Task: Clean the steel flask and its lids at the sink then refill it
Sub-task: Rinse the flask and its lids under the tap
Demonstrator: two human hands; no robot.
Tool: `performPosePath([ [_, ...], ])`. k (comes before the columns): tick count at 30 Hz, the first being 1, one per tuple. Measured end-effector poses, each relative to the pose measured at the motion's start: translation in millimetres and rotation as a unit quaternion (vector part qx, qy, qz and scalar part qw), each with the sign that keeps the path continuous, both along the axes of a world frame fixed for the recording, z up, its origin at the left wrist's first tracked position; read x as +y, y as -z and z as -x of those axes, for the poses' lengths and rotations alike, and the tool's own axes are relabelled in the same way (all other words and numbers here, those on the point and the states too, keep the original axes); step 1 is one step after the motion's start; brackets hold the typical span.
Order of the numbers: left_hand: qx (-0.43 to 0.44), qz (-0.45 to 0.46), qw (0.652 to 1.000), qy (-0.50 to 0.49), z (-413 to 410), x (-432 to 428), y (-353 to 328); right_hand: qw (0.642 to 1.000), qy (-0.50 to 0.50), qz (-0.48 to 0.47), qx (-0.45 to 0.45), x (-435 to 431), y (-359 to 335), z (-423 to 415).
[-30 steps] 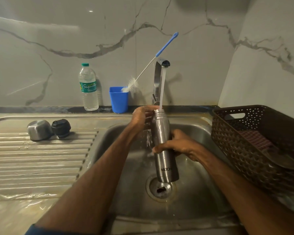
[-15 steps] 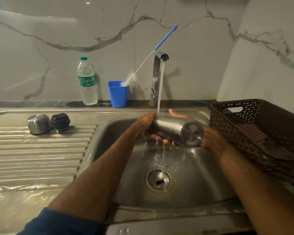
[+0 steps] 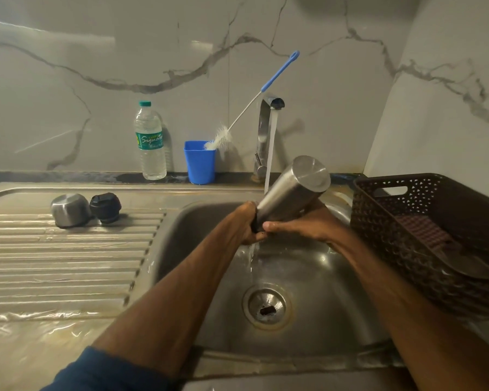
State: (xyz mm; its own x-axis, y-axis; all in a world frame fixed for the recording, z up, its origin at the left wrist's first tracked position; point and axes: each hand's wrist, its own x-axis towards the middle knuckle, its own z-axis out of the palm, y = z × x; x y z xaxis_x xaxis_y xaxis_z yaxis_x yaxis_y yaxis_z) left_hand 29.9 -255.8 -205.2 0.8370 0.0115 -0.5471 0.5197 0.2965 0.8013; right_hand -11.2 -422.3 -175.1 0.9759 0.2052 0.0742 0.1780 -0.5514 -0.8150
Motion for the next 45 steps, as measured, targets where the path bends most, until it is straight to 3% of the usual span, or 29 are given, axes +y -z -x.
performPosePath([
  [5, -0.011, -0.034, 0.996, 0.084, 0.0, 2.9, -4.7, 0.99, 0.022, -0.132, -0.034, 2.2, 2.2, -4.8],
  [8, 0.01, -0.121, 0.982, 0.148, 0.1, 9.8, -5.7, 0.984, 0.037, -0.169, -0.049, 4.6, 3.3, -9.8],
  [10, -0.048, -0.281, 0.944, 0.168, 1.9, 14.3, -9.7, 0.983, 0.054, -0.169, -0.041, 5.5, 4.9, -11.8],
  [12, -0.17, -0.432, 0.881, 0.087, -8.3, 22.1, -12.0, 0.984, 0.074, -0.157, -0.029, 5.5, 7.7, -12.8],
  [14, -0.275, -0.47, 0.839, -0.004, -17.1, 24.6, -23.6, 0.986, 0.08, -0.145, -0.018, 5.2, 12.1, -14.2],
  [17, -0.348, -0.494, 0.796, -0.027, -28.7, 13.0, -46.1, 0.987, 0.084, -0.139, -0.014, 7.0, 16.5, -17.6],
  [27, -0.374, -0.511, 0.774, -0.026, -57.3, 7.1, -47.7, 0.989, 0.058, -0.138, -0.016, 11.7, 21.7, -22.3],
  [31, -0.4, -0.535, 0.744, 0.029, -55.0, 7.7, -47.0, 0.988, 0.065, -0.138, -0.004, 9.4, 26.3, -27.9],
  [36, -0.368, -0.584, 0.717, 0.099, -55.2, 21.5, -44.6, 0.99, 0.071, -0.124, -0.01, 8.8, 24.8, -25.0],
  [39, -0.358, -0.572, 0.729, 0.117, -30.1, 28.1, -46.1, 0.992, 0.061, -0.111, -0.02, 10.4, 20.0, -18.9],
  [45, -0.34, -0.526, 0.778, 0.049, 32.0, 47.5, -17.8, 0.993, 0.07, -0.034, -0.085, 25.1, -8.8, 1.8],
])
